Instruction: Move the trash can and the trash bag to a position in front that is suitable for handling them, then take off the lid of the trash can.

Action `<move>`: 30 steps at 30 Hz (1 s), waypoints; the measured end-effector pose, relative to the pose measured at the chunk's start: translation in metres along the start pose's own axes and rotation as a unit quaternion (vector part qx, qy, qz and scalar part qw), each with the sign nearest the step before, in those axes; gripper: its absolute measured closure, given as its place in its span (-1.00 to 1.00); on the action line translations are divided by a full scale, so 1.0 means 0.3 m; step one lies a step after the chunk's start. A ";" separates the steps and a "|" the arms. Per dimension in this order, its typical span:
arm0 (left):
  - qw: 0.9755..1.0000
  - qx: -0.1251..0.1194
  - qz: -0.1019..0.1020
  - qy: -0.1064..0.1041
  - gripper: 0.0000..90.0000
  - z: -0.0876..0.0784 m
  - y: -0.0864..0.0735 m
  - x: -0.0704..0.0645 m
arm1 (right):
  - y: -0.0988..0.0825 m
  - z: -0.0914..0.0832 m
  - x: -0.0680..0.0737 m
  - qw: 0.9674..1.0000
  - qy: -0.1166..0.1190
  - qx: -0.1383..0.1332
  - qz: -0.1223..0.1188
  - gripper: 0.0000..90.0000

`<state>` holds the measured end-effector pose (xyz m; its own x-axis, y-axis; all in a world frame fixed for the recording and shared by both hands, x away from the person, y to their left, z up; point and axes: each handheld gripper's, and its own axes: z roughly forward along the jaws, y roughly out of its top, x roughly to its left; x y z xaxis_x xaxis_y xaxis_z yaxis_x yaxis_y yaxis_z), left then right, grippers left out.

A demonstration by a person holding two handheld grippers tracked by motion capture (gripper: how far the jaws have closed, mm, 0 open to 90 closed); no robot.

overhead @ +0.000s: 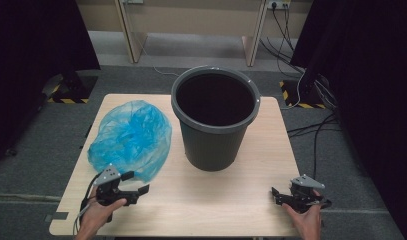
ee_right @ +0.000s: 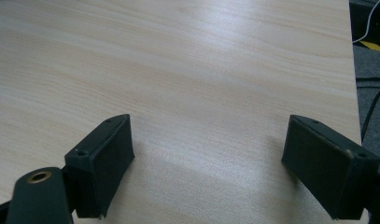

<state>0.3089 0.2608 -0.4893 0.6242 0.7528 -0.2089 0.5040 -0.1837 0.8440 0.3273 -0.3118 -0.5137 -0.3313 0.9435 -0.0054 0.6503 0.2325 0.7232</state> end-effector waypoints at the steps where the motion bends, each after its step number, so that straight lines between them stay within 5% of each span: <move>1: 1.000 0.006 0.005 0.000 -0.68 0.005 -0.019 -0.009 | 0.000 0.000 0.000 1.000 0.000 0.000 0.000 -0.64; 6: 0.997 0.046 0.052 0.024 -0.67 0.031 -0.081 -0.030 | 0.000 0.000 0.000 1.000 0.001 0.001 0.000 -0.64; 11: 0.991 0.097 0.070 0.063 -0.67 0.056 -0.105 -0.019 | 0.000 0.000 0.001 1.000 0.001 0.001 0.000 -0.65; 30: 0.991 0.098 0.070 0.065 -0.68 0.056 -0.104 -0.015 | 0.001 0.001 0.004 1.000 0.001 0.003 0.000 -0.67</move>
<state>0.3005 0.2525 -0.5229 0.6196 0.7846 -0.0205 0.5329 -0.4013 0.7449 0.3271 -0.3105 -0.5136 -0.3329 0.9429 -0.0033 0.6544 0.2336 0.7191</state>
